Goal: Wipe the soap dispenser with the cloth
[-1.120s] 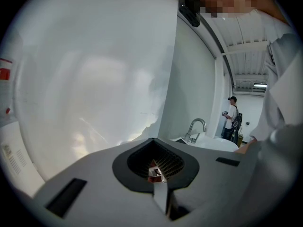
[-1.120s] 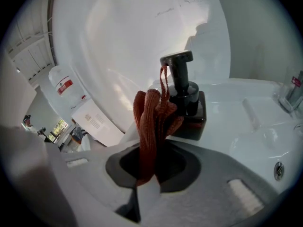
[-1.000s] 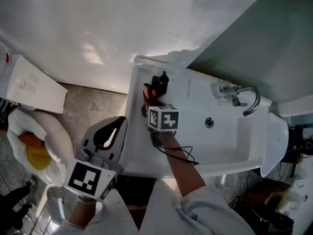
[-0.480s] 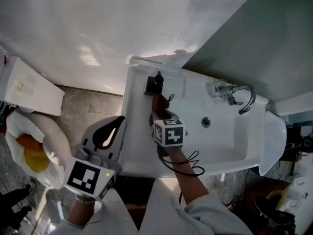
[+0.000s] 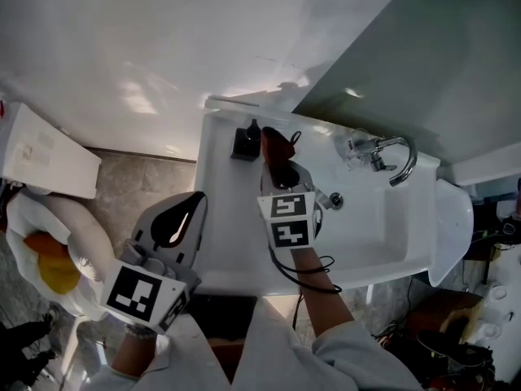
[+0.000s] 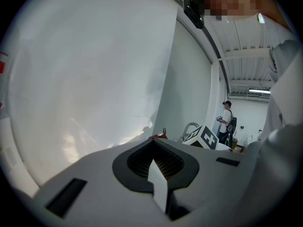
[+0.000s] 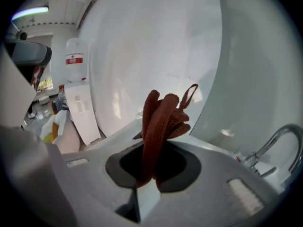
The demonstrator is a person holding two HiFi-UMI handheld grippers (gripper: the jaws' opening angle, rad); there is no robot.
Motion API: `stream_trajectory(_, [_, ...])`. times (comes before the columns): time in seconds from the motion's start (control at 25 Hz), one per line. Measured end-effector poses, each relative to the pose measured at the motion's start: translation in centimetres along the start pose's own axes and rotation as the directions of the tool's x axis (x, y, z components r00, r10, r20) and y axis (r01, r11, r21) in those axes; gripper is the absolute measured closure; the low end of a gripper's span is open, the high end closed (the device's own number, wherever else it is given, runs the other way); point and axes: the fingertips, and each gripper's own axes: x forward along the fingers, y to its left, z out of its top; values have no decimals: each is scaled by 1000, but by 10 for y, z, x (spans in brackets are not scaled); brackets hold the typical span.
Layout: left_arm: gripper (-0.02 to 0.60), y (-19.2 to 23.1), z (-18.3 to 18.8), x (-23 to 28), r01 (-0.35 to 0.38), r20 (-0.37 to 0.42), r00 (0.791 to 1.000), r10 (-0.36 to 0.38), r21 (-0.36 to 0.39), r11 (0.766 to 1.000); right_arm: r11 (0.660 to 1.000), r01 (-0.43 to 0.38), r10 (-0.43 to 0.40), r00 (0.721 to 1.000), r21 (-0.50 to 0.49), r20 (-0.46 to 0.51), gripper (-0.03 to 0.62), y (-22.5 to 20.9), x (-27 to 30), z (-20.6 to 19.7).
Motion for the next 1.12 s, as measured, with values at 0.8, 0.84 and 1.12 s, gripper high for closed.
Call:
stream_trajectory(0.8, [577, 6, -6, 4, -30, -30, 999, 30, -9, 999, 940, 42, -21, 998, -339, 66, 539, -4, 37, 29])
stream_trajectory(0.84, [577, 6, -7, 5, -30, -32, 999, 30, -10, 999, 943, 43, -24, 998, -330, 62, 539, -6, 39, 27])
stream_trajectory(1.12, [577, 5, -9, 12, -28, -41, 999, 28, 6, 1000, 956, 26, -31, 999, -294, -12, 539, -15, 56, -1])
